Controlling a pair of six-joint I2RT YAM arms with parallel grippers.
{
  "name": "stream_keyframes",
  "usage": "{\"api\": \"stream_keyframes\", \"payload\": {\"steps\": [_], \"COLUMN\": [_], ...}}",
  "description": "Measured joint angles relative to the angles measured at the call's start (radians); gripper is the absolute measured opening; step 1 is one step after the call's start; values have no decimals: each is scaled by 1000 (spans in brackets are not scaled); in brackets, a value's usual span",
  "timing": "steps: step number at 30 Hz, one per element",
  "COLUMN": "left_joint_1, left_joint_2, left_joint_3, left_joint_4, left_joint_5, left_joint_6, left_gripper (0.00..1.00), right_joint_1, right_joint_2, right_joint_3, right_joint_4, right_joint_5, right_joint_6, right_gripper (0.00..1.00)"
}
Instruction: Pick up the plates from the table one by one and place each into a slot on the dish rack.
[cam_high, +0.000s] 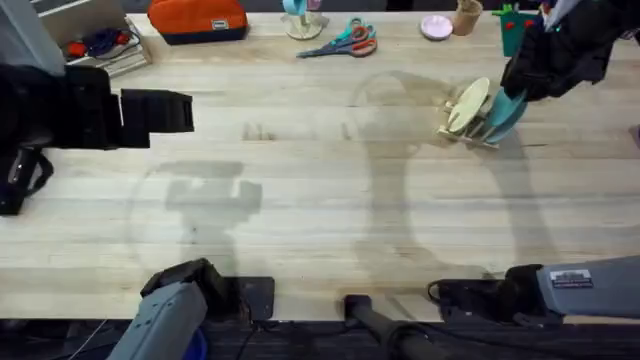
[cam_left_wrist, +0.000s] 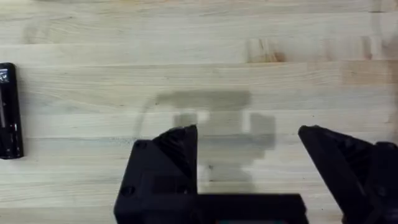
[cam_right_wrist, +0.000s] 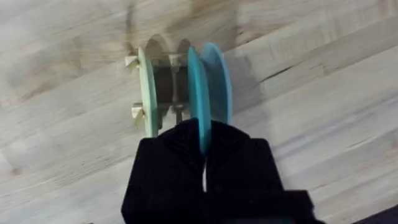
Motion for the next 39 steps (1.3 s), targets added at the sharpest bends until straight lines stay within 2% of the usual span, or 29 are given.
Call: {"api": "stream_keyframes", "payload": {"steps": [16,25,35,39], "left_joint_1": [0,0,0,0], "left_joint_2": [0,0,0,0], "left_joint_3": [0,0,0,0], "left_joint_4": [0,0,0,0], "left_joint_5": [0,0,0,0], "left_joint_6": [0,0,0,0], "left_gripper": [993,993,993,993], "right_joint_1": [-3,-3,-3,-3], "right_joint_2": [50,121,126,126], "right_joint_3": [0,0,0,0], "right_joint_4": [16,20,20,20], "right_joint_5": [0,-4,-4,-7], "right_joint_6": [-16,-16,-16,-16], "right_gripper": [32,31,32,122]}}
